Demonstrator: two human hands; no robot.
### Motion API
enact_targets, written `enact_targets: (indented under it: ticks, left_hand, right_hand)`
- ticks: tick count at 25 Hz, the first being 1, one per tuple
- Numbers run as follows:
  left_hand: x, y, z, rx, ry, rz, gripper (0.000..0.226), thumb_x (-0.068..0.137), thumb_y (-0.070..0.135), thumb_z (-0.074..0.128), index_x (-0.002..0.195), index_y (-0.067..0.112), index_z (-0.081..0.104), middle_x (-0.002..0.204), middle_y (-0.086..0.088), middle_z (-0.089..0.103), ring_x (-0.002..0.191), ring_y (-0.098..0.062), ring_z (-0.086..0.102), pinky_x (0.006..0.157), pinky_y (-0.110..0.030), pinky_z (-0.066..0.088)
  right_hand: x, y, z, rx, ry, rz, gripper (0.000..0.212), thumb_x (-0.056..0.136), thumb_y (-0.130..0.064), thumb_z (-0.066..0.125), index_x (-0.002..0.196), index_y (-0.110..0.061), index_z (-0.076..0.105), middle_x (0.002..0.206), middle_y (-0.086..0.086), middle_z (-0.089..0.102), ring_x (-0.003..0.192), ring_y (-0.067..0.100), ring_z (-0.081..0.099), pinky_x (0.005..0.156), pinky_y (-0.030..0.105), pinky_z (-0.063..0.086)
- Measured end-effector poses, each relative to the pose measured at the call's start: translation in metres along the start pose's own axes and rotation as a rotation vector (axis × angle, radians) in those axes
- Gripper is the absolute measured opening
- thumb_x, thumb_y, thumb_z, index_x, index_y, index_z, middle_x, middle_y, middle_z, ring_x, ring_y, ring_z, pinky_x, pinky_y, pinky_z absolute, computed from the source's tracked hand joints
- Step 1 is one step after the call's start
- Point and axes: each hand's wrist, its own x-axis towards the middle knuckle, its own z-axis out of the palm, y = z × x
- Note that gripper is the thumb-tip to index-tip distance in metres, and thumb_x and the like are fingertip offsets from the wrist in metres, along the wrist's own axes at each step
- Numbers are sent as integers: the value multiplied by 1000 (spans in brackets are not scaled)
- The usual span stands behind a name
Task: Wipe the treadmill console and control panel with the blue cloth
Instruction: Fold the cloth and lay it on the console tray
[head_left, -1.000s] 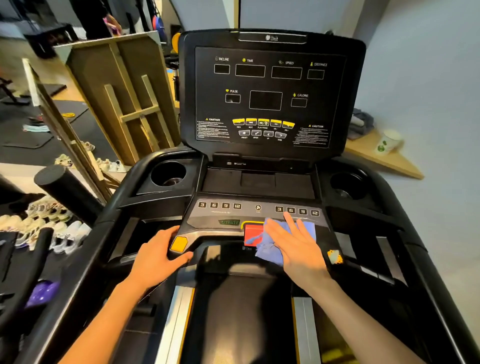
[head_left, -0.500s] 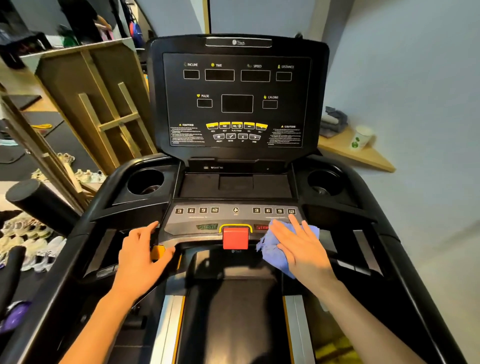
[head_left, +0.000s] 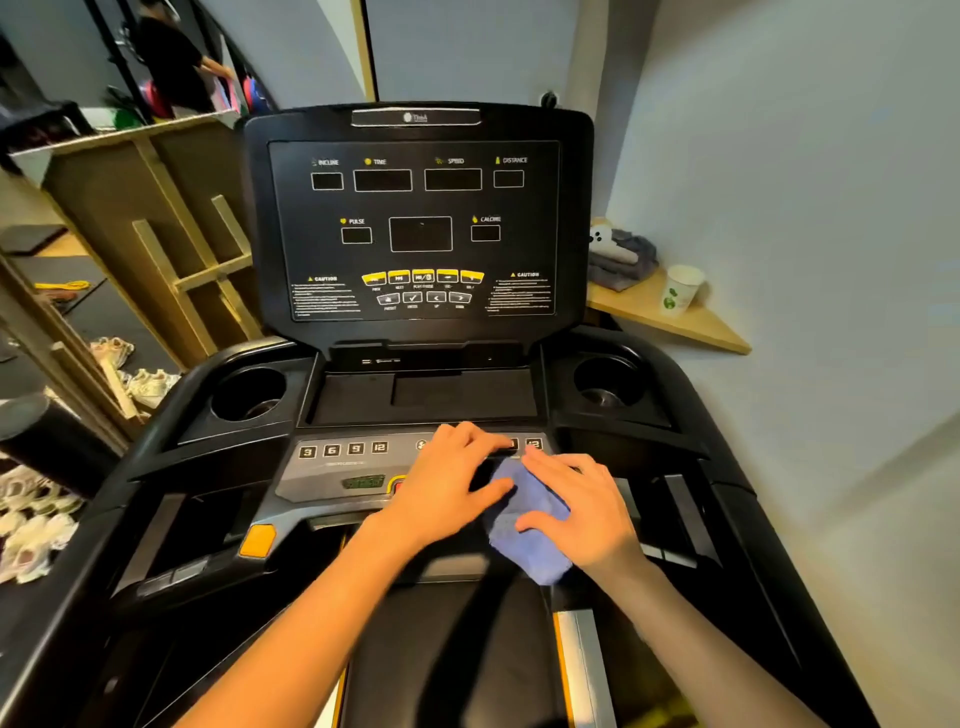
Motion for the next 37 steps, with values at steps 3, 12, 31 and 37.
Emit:
enact_targets:
  ticks: [3,12,31,37]
  left_hand:
    - [20,8,14,68,-33,25,54,86,56,58,134,30,56,113,3,52,101,-19,43,88,-37,45]
    - [25,4,15,60,2,-26,15,87,45,65,97,33,65,99,10,52,94,-13,42,83,-33,45]
    - [6,-59,-92,-439,107,-1,6,89,25,71,89,31,69,87,11,68,83,-13,65,74,-30,53]
    - [29,-110,-129,-409,134,-21,9,88,23,72,90,31,71,87,12,69,83,-10,65,75,-25,51]
  right_hand:
    - [-3,8,-11,64,52,-9,66,66,-61,73,128,-38,65,120,-9,63,111,14,55,91,31,49]
    - [-13,42,-51,204,-118,99,31,83,-34,79,113,-32,69,99,-15,66,93,4,63,78,20,52]
    - [80,-59,-65,226,-135,113,24,78,-12,82,92,-31,77,89,-21,74,87,0,71,78,13,52]
    - [138,-88,-38,210,-92,49,23,80,-8,81,95,-25,79,91,-16,75,89,7,72,80,20,55]
